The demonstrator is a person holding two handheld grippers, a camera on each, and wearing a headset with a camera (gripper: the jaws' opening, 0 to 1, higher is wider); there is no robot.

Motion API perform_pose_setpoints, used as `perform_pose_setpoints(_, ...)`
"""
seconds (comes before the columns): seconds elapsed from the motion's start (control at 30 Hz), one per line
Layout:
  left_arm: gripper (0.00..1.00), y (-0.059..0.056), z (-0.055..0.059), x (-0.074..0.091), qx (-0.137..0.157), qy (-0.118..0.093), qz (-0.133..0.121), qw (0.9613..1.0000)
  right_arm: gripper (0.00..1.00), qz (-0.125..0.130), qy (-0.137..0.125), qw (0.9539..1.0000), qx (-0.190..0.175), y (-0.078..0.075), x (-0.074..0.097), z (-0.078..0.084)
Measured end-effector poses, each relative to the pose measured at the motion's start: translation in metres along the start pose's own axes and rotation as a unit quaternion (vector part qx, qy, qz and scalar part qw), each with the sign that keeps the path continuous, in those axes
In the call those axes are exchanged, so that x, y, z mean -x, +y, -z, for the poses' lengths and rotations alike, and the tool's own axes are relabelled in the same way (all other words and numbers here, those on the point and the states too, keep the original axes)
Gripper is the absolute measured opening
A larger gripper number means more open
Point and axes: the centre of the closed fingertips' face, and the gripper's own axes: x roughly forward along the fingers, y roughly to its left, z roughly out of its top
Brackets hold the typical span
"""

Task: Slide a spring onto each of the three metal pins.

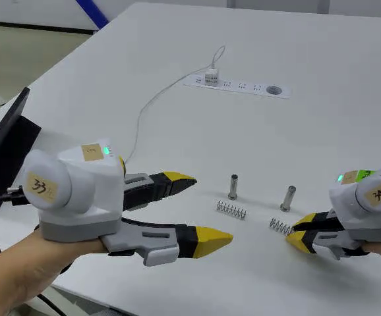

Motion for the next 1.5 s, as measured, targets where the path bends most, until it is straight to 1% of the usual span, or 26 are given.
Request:
perform_pose_setpoints(0.17,0.63,-0.002,-0.002,0.000,-0.002,-0.002,0.002,1.0000,0.12,-0.002,0.000,1.0000,0.000,0.001,0.000,0.000)
perform_pose_setpoints(0.27,0.63,-0.003,-0.002,0.000,-0.005,0.000,0.003,1.0000,0.11,-0.004,0.001,1.0000,-0.005,0.002,0.001,0.000)
perform_pose_setpoints(0.37,0.63,-0.004,-0.003,0.001,-0.007,-0.001,0.003,1.0000,0.11,0.000,0.003,1.0000,-0.002,0.002,0.004,0.000)
perform_pose_setpoints(0.43,0.63,-0.005,-0.004,0.001,-0.008,-0.001,0.004,1.0000,0.11,-0.009,-0.001,0.9999,-0.011,0.005,0.007,-0.001)
perform_pose_setpoints(0.53,0.61,-0.008,-0.003,0.000,-0.009,0.001,0.008,0.9999,0.11,-0.010,-0.005,0.9999,-0.011,0.007,0.013,-0.002)
perform_pose_setpoints(0.6,0.60,-0.010,-0.003,-0.001,-0.011,0.003,0.010,0.9999,0.11,-0.009,-0.007,0.9998,-0.019,0.007,0.019,-0.004)
perform_pose_setpoints(0.63,0.60,-0.012,-0.002,-0.002,-0.012,0.004,0.012,0.9998,0.11,-0.006,-0.011,0.9995,-0.029,0.006,0.022,-0.005)
perform_pose_setpoints(0.7,0.60,-0.015,-0.003,-0.004,-0.014,0.005,0.015,0.9998,0.11,-0.009,-0.016,0.9994,-0.030,0.006,0.028,-0.007)
perform_pose_setpoints(0.77,0.60,-0.017,-0.002,-0.007,-0.017,0.008,0.020,0.9996,0.11,-0.010,-0.018,0.9995,-0.024,0.007,0.035,-0.010)
perform_pose_setpoints(0.83,0.60,-0.020,-0.002,-0.010,-0.018,0.011,0.030,0.9993,0.11,-0.006,-0.015,0.9999,0.000,0.006,0.043,-0.011)
perform_pose_setpoints(0.9,0.58,-0.023,0.000,-0.013,-0.017,0.019,0.041,0.9989,0.11,-0.008,-0.015,0.9998,0.006,0.008,0.050,-0.011)
perform_pose_setpoints(0.93,0.56,-0.023,0.001,-0.015,-0.019,0.021,0.041,0.9987,0.11,-0.010,-0.017,0.9998,0.008,0.009,0.053,-0.012)
perform_pose_setpoints(1.03,0.56,-0.026,-0.001,-0.020,-0.022,0.024,0.049,0.9983,0.11,-0.018,-0.024,0.9994,0.018,0.017,0.065,-0.018)
perform_pose_setpoints(1.13,0.55,-0.034,-0.003,-0.028,-0.028,0.027,0.062,0.9973,0.11,-0.028,-0.026,0.9966,0.073,0.032,0.081,-0.029)
perform_pose_setpoints(1.2,0.55,-0.039,-0.005,-0.032,-0.033,0.026,0.069,0.9967,0.11,-0.034,-0.028,0.9958,0.080,0.041,0.089,-0.034)
perform_pose_setpoints(1.3,0.54,-0.048,-0.006,-0.039,-0.038,0.026,0.082,0.9955,0.11,-0.040,-0.039,0.9942,0.092,0.053,0.100,-0.045)
perform_pose_setpoints(1.37,0.53,-0.050,-0.005,-0.043,-0.043,0.030,0.087,0.9948,0.11,-0.040,-0.042,0.9939,0.093,0.058,0.105,-0.050)
perform_pose_setpoints(1.4,0.53,-0.053,-0.005,-0.044,-0.047,0.032,0.090,0.9943,0.11,-0.041,-0.048,0.9933,0.097,0.062,0.108,-0.054)
perform_pose_setpoints(1.5,0.52,-0.058,-0.006,-0.046,-0.051,0.029,0.097,0.9935,0.11,-0.042,-0.054,0.9921,0.105,0.070,0.114,-0.060)
